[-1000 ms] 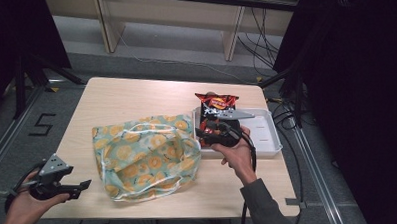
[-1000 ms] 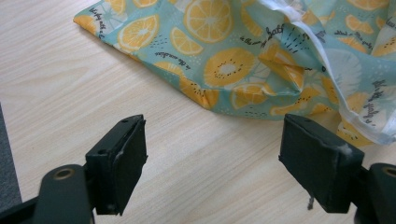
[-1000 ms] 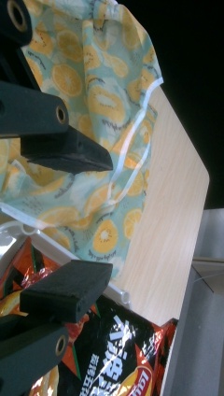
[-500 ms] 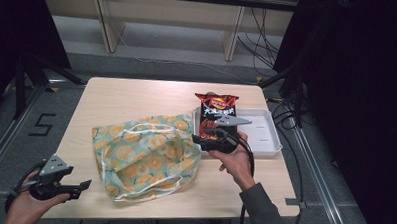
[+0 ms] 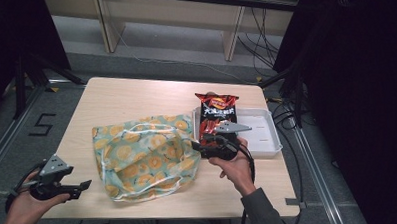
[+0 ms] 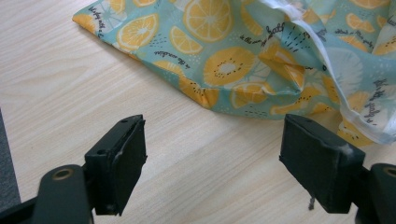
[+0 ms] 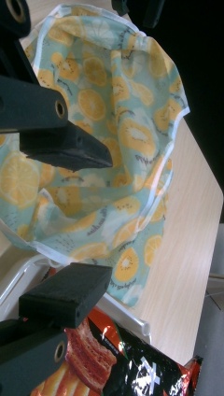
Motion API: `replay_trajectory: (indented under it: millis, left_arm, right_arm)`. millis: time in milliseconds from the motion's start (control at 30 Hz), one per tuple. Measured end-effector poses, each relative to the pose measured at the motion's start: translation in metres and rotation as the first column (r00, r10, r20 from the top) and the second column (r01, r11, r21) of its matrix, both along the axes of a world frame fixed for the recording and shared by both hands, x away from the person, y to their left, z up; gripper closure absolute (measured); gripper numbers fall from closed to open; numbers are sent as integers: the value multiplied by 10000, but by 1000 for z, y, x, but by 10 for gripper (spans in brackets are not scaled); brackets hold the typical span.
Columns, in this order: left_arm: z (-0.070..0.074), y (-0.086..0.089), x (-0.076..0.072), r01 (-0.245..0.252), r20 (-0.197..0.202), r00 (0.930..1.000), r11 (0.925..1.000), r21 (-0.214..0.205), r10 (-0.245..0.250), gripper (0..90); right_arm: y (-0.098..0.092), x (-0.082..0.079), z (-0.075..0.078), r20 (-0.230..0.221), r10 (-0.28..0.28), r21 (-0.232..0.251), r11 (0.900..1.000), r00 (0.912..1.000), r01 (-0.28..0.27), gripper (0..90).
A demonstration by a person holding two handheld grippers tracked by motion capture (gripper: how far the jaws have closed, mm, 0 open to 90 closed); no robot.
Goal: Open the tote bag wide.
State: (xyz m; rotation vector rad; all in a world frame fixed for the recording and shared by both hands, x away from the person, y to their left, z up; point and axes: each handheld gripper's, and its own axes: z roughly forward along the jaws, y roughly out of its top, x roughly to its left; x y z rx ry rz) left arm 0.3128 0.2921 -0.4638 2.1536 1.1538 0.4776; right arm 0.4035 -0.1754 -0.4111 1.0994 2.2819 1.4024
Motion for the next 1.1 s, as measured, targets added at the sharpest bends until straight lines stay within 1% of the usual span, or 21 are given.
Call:
replay_trajectory:
  millis: [67,133,200,233,267,300,333,400,433,500,567,600,633,667,700,800,833,900,1033,1067,1100]
  left_arm:
    - [-1,-2,0,-210,103,9997,9995,-245,213,221]
    - [0,0,0,-30,29,10000,10000,35,30,221]
    - [0,0,0,-40,31,10000,10000,-56,40,221]
    - [-1,-1,0,-104,59,9999,9998,-150,105,221]
    - [-1,-2,0,-137,71,9999,9997,-193,138,221]
    - [0,-1,0,-25,28,10000,10000,-49,25,220]
    - [0,0,0,5,-4,10000,10000,-3,-5,220]
    - [0,0,0,-5,23,10000,10000,-10,5,220]
    - [0,0,0,-11,24,10000,10000,-18,11,220]
    - [0,0,0,-6,29,10000,10000,-12,6,219]
    - [0,-1,-1,-86,96,9999,10000,-47,87,220]
    - [0,-1,-1,-56,67,10000,10000,-64,56,219]
    - [0,-1,0,-41,63,10000,10000,-88,41,219]
    - [0,-1,0,-34,62,10000,10000,-85,34,219]
    - [0,-1,0,-76,-19,10000,9999,-138,76,219]
    - [1,-1,0,30,62,10000,10000,60,-30,219]
    - [0,-1,0,22,50,10000,10000,-29,-22,220]
    - [0,-1,0,-30,32,10000,10000,-95,30,220]
    - [1,-3,0,-173,75,9998,9996,-224,174,219]
    - [2,-2,0,-115,116,9999,9998,-134,116,219]
    - [3,-2,0,-111,137,9998,9998,-137,113,220]
  right_arm:
    - [-1,0,-1,-31,201,43,9998,9998,-201,416]
    - [-2,-1,-2,130,250,-178,9995,9996,-248,415]
    - [-1,-5,-3,-155,142,-58,9999,9998,-143,413]
    - [-1,-5,-5,2,275,19,9996,9996,-275,412]
    - [-1,-7,-5,-167,263,-52,9996,9995,-264,411]
    - [-1,-7,-6,-1,183,30,9998,9998,-183,410]
    - [-2,-7,-6,60,459,-166,9988,9989,-458,407]
    - [-1,-12,-8,-282,283,-88,9996,9992,-286,399]
    - [-1,-11,-10,-42,393,-104,9992,9992,-393,397]
    - [-1,-15,-11,-277,324,-84,9994,9991,-326,394]
    - [-4,-14,-12,-10,571,-295,9979,9984,-571,391]
    - [-4,-18,-12,-297,393,-183,9990,9988,-399,390]
    - [-3,-19,-12,-350,411,-66,9991,9985,-413,389]
    - [-5,-19,-13,-139,515,-214,9984,9986,-518,389]
    - [-4,-21,-14,-337,458,-76,9989,9984,-461,389]
    - [-6,-23,-14,-310,415,-340,9985,9987,-426,387]
    - [-6,-22,-16,-73,532,-275,9982,9986,-534,387]
    - [-7,-26,-15,-391,419,-317,9986,9984,-431,385]
    - [-10,-30,-19,-195,527,-422,9977,9984,-535,379]
    - [-10,-33,-19,-390,434,-424,9981,9983,-450,378]
    - [-12,-35,-20,-251,371,-655,9971,9990,-386,378]
